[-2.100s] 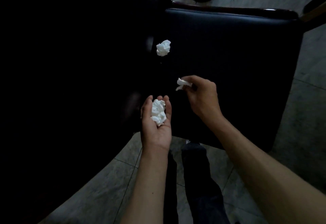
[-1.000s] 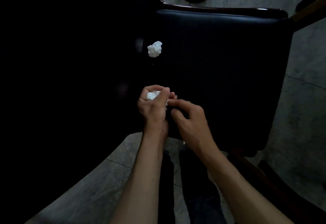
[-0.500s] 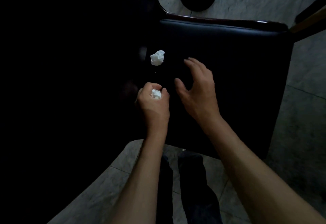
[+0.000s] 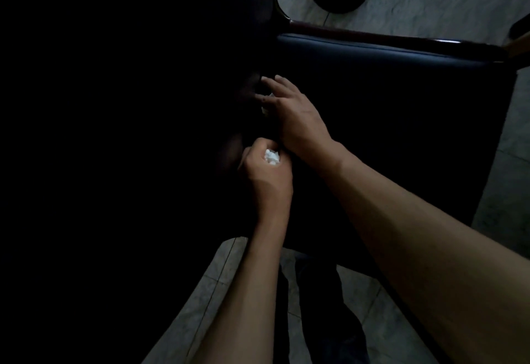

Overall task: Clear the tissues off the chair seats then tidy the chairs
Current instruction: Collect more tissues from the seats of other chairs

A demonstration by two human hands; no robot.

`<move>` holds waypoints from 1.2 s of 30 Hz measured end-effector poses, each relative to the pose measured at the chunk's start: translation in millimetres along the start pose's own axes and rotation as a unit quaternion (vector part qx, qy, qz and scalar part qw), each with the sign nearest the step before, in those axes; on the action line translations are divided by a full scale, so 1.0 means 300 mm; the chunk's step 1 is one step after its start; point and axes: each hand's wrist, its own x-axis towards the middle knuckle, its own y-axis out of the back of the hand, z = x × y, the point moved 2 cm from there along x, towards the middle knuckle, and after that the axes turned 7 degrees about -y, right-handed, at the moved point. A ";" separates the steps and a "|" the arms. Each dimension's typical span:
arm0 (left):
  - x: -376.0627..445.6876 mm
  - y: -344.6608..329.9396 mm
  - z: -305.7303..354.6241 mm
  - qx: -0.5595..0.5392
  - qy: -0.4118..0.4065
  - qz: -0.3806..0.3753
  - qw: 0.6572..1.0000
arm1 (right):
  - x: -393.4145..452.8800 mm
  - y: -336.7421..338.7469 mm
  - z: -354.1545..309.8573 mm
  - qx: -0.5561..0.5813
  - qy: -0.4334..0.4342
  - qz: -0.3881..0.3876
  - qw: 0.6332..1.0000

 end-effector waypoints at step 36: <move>-0.154 0.140 0.132 0.016 0.011 -0.034 0.999 | -0.425 0.200 -0.071 0.211 -0.200 0.091 0.953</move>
